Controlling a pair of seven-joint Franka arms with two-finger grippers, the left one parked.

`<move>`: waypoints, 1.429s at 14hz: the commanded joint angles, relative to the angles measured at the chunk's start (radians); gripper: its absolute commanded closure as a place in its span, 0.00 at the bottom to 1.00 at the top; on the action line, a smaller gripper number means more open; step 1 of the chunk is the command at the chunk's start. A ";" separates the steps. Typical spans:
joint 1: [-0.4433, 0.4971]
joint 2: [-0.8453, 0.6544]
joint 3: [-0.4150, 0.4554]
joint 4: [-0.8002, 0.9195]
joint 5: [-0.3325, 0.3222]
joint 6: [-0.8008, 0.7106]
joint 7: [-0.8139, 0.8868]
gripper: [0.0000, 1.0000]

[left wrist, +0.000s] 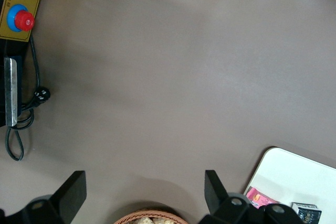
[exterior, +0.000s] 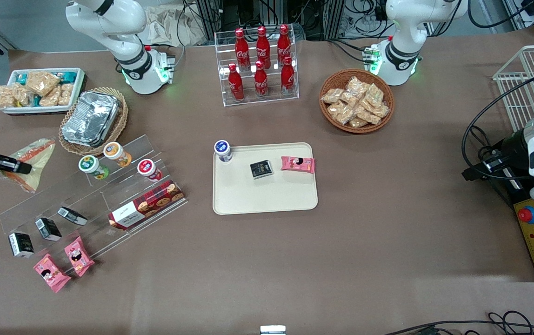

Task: Place sandwich on tray
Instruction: 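Lift the sandwich with the right gripper and carry it over the cream tray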

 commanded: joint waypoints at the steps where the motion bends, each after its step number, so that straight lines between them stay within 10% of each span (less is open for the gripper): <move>1: 0.077 0.010 -0.001 0.051 0.038 -0.047 0.150 1.00; 11: 0.537 0.180 0.057 0.051 0.107 0.152 1.254 1.00; 20: 0.743 0.455 0.056 0.051 0.125 0.560 1.803 1.00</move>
